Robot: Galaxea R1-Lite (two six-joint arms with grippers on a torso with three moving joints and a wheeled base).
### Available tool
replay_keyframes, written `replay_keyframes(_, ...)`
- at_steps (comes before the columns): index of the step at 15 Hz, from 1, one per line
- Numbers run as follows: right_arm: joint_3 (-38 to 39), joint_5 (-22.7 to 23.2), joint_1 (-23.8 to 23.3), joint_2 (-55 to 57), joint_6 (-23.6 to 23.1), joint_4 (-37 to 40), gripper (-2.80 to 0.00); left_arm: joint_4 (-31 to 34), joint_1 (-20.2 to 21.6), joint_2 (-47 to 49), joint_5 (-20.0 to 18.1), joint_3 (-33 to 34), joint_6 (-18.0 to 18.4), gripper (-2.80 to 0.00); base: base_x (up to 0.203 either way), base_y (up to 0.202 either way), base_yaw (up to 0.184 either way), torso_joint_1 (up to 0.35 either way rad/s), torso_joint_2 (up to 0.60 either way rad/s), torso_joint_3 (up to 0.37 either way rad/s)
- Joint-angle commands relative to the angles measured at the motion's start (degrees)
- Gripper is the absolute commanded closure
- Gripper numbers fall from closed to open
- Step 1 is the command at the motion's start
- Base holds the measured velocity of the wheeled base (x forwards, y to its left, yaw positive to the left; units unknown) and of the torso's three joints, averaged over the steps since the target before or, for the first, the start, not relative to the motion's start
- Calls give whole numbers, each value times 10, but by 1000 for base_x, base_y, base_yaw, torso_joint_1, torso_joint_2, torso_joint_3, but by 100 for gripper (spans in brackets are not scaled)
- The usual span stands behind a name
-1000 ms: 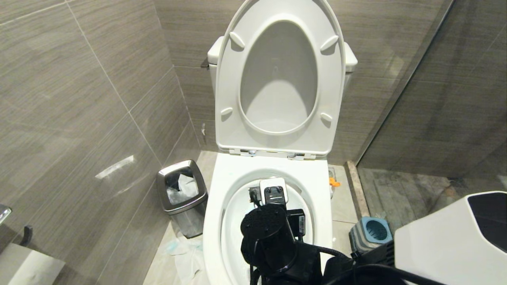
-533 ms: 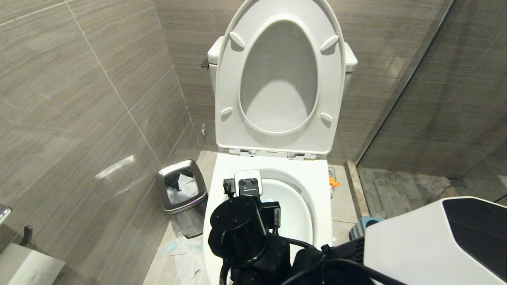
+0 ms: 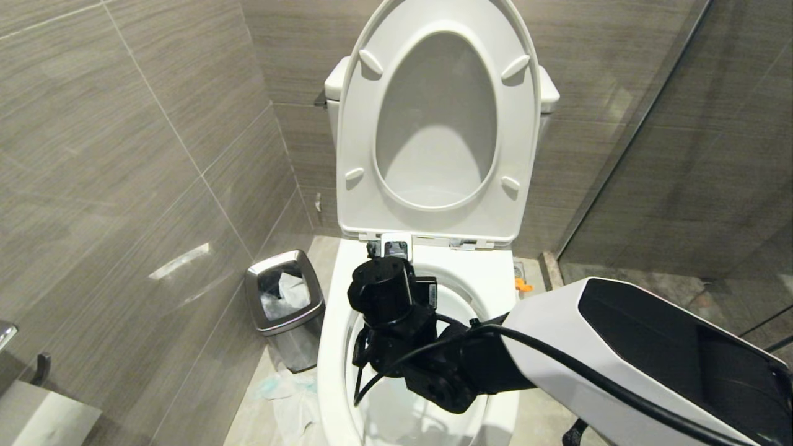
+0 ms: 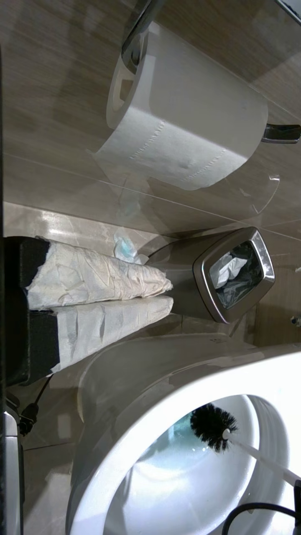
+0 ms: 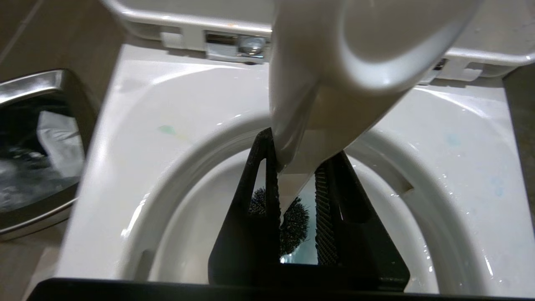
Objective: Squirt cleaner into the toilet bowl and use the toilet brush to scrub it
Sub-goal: Scrub the toilet bowl
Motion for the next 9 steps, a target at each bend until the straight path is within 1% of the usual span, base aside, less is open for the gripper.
replay_keyframes(1, -1, -4, -30, 9, 0, -5, 0, 0, 0, 0, 0, 0, 0, 0, 0, 0, 0, 0, 0, 0)
replay_keyframes(4, 22, -2, -37, -22, 0, -4, 0, 0, 0, 0, 0, 0, 0, 0, 0, 0, 0, 0, 0, 0)
replay_keyframes(9, 72, -2, -25, -49, 8, -5, 0, 0, 0, 0, 0, 0, 0, 0, 0, 0, 0, 0, 0, 0)
